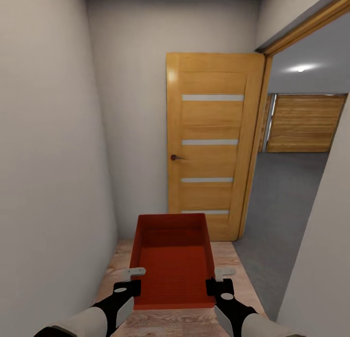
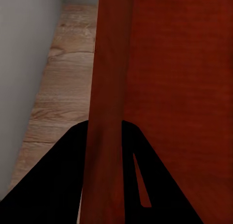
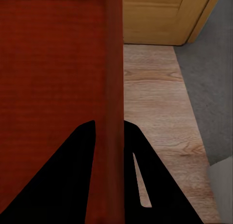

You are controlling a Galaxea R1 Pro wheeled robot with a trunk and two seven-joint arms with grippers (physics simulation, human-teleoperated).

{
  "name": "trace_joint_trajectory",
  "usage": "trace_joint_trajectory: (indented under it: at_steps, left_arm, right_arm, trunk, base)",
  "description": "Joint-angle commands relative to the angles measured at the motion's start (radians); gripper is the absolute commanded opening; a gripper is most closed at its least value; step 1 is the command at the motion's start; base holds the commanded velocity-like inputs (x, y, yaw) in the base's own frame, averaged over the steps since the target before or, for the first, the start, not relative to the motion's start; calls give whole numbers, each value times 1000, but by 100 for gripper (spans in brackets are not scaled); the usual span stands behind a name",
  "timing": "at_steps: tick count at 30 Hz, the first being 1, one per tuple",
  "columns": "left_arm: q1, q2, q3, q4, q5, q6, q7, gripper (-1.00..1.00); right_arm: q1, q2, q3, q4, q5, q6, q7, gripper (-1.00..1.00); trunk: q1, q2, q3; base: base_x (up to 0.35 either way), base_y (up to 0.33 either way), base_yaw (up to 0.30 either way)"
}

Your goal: Move the two storage containers from the living room to the garage. In the garage, place one container on the floor and stack the other container on top of it (either order is fine).

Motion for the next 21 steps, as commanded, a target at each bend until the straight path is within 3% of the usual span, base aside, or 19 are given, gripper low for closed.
trace_joint_trajectory:
  at_steps: [1, 13, 21]
  left_arm:
    - [-1, 24, 53, -1, -5, -32, 11, -100]
    - [-1, 22, 52, 1, -5, -34, 11, -100]
    - [-1, 22, 52, 1, -7, -32, 11, -100]
  right_arm:
    - [-1, 1, -47, 2, -8, 1, 6, -100]
    - [-1, 1, -47, 2, -8, 2, 6, -100]
    - [0, 1, -47, 2, -8, 2, 6, -100]
  trunk:
    - [0, -1, -1]
    - [0, -1, -1]
    - [0, -1, -1]
  base:
    - [18, 0, -227]
    - [7, 0, -270]
    - [211, 172, -278]
